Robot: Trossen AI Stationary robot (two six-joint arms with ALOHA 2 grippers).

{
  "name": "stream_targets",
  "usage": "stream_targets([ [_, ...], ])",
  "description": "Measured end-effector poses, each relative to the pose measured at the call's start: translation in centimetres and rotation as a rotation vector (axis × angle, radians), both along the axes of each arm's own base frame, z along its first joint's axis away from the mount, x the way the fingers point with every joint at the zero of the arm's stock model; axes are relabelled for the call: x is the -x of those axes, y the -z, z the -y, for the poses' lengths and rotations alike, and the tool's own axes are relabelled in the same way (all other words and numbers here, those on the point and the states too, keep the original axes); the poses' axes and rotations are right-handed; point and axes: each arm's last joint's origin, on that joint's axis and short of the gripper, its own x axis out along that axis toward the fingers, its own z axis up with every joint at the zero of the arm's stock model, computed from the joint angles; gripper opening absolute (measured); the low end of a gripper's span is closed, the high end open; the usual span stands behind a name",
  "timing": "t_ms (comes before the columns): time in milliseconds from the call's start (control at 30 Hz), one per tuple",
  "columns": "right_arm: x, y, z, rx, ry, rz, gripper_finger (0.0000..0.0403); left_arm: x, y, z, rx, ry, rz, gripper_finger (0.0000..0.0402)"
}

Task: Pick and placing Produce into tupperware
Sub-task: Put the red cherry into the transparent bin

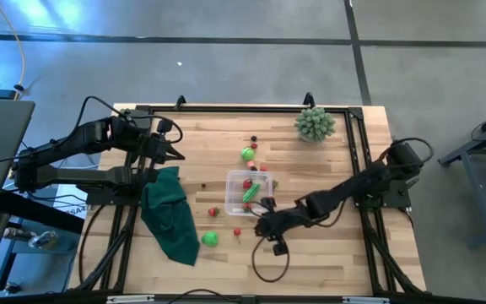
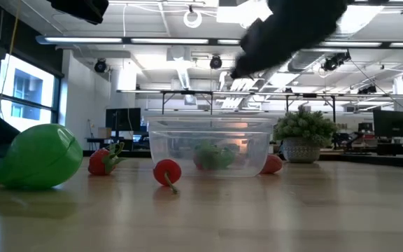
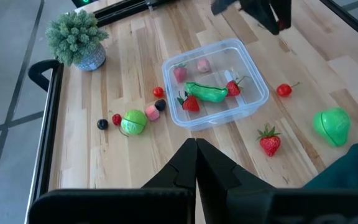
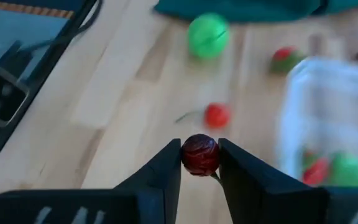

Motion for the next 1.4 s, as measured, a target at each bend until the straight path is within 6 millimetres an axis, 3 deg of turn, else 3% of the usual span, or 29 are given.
stream_targets([
  [233,-3.4,-7.6,3.8,0.061,0.163,0.053,0.0093,0.0,0.0,0.0,0.000,0.000,0.000,0.0001],
  [333,-4.2,-9.3,6.7,0.027,0.229,0.040,0.0093,0.0,0.0,0.0,0.000,0.000,0.000,0.0001],
  [400,-4.4,-9.3,8.7,-0.021,0.264,0.012,0.0093,0.0,0.0,0.0,0.000,0.000,0.000,0.0001],
  [567,-4.9,-5.4,12.4,-0.178,0.307,-0.119,0.0093,0.0,0.0,0.0,0.000,0.000,0.000,0.0001],
  [767,-6.9,0.7,13.6,-0.277,0.334,-0.263,0.0093,0.0,0.0,0.0,0.000,0.000,0.000,0.0001],
  [867,-7.9,2.9,13.7,-0.265,0.338,-0.303,0.0093,0.0,0.0,0.0,0.000,0.000,0.000,0.0001],
  [1400,-8.9,4.9,13.8,-0.170,0.350,-0.321,0.0100,0.0,0.0,0.0,0.000,0.000,0.000,0.0001],
])
